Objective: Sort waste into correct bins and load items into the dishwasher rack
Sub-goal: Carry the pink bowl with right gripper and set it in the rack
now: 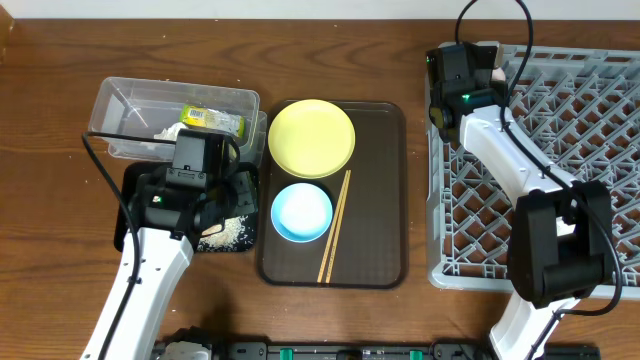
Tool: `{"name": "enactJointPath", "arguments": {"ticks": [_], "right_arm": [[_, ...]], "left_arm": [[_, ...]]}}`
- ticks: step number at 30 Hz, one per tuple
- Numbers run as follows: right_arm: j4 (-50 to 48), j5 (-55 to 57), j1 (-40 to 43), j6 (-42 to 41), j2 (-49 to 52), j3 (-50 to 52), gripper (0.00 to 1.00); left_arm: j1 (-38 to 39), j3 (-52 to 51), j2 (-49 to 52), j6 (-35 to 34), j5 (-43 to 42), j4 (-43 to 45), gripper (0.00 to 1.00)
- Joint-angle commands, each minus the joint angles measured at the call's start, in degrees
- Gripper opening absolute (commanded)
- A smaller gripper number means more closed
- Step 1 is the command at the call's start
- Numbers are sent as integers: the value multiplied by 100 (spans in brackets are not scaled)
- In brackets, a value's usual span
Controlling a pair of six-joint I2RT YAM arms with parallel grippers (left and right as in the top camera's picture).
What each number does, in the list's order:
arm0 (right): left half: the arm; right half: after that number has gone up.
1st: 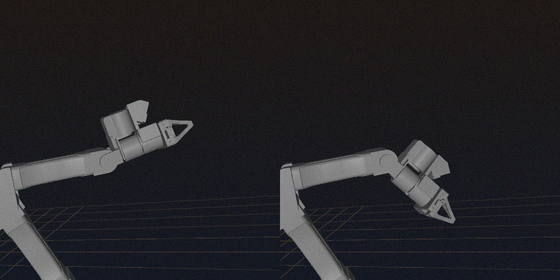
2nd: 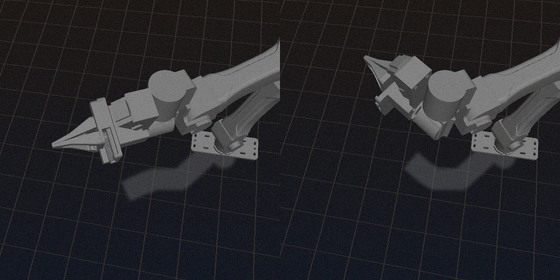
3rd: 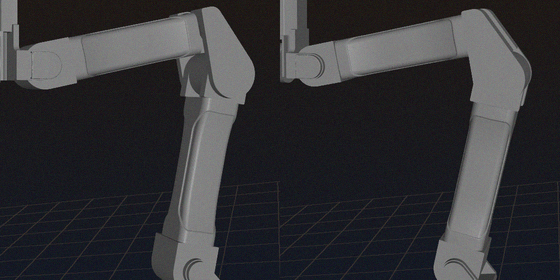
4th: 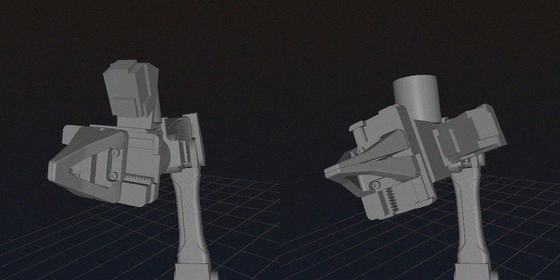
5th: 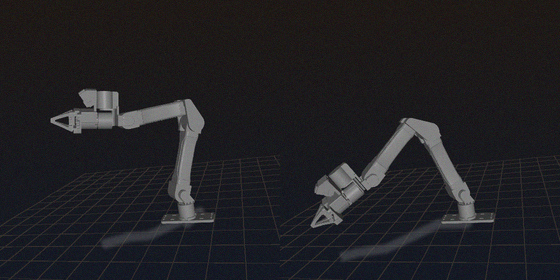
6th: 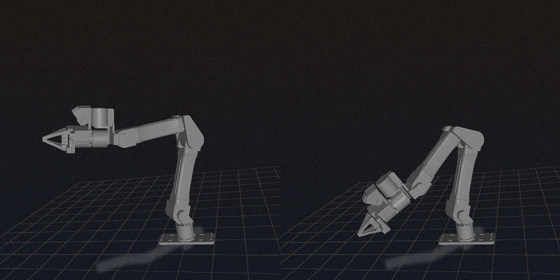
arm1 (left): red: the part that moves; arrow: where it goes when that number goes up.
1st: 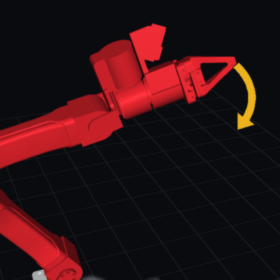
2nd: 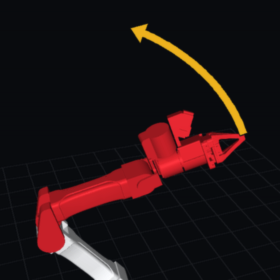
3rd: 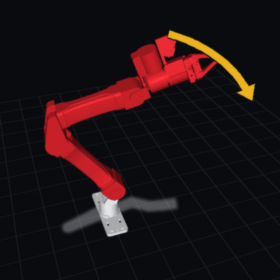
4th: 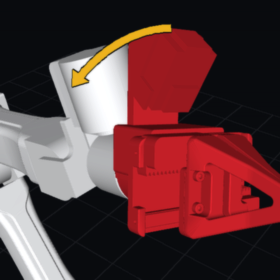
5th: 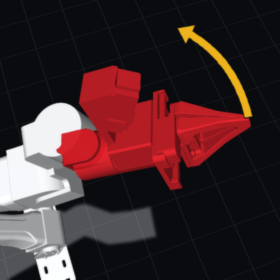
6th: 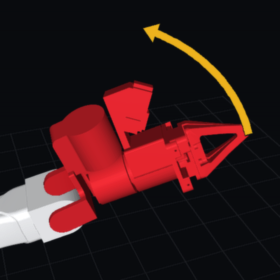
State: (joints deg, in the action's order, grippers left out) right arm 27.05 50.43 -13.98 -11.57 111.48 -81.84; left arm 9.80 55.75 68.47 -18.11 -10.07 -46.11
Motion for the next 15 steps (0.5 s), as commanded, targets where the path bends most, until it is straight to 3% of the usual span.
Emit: {"name": "enactJointPath", "arguments": {"ticks": [1,5,8,15], "right_arm": [[48,-162,-199,-136,-129,9,33],[116,-592,-195,-166,-450,7,49],[127,-931,-190,-166,-863,7,55],[214,-2256,-199,-103,-1762,9,56]], "left_arm": [[-26,-20,11,46,90,-13,43],[-24,-20,11,48,90,-13,43],[-24,-20,11,46,90,-13,43],[-26,-20,11,48,92,-15,43]]}}
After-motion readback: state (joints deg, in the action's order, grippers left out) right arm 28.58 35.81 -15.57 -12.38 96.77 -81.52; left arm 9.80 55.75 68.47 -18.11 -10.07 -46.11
